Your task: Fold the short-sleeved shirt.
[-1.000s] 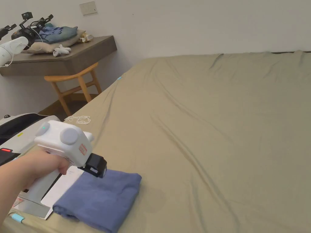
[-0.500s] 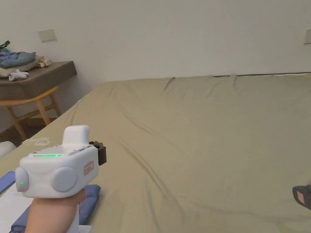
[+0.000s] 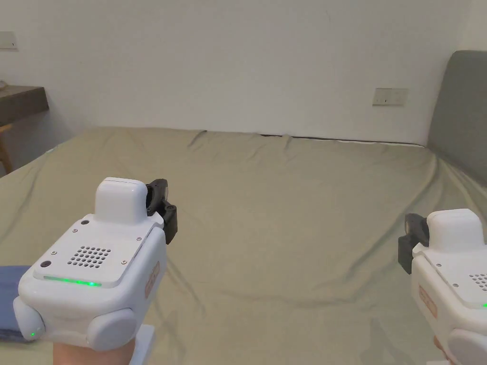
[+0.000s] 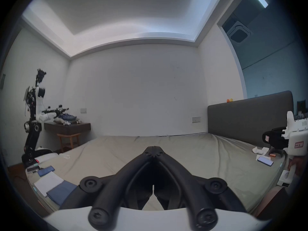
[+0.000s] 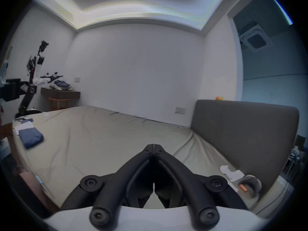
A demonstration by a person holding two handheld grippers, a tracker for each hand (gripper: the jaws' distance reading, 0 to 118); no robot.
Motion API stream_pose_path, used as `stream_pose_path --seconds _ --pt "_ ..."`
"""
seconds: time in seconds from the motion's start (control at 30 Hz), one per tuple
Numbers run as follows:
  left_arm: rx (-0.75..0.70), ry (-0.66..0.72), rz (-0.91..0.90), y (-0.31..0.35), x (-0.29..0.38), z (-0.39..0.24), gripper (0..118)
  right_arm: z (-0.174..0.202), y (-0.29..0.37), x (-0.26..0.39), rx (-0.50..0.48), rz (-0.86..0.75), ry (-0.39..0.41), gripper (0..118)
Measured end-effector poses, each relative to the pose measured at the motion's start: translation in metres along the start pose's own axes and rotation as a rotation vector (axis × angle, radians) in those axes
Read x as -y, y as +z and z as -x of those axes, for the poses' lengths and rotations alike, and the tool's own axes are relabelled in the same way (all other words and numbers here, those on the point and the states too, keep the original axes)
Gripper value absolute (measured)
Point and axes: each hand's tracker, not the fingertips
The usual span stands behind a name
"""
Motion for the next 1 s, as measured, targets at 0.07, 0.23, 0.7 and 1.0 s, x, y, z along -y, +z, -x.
stream_pose_path --seconds 0.07,0.23,0.7,1.0 --pt "0.012 0.009 0.028 -0.007 0.003 0.001 0 -0.004 0.003 0.005 0.024 0.012 -0.033 2" --pt "0.0 0.049 0.09 -0.018 0.029 0.005 0 -0.017 -0.002 0.021 0.055 0.067 -0.124 2" --pt "-0.019 0.054 0.129 -0.025 0.04 0.007 49 -0.014 -0.011 0.04 0.09 0.083 -0.102 104" --pt "-0.027 0.057 0.121 -0.024 0.039 0.011 118 -0.01 -0.007 0.036 0.141 0.071 -0.05 118"
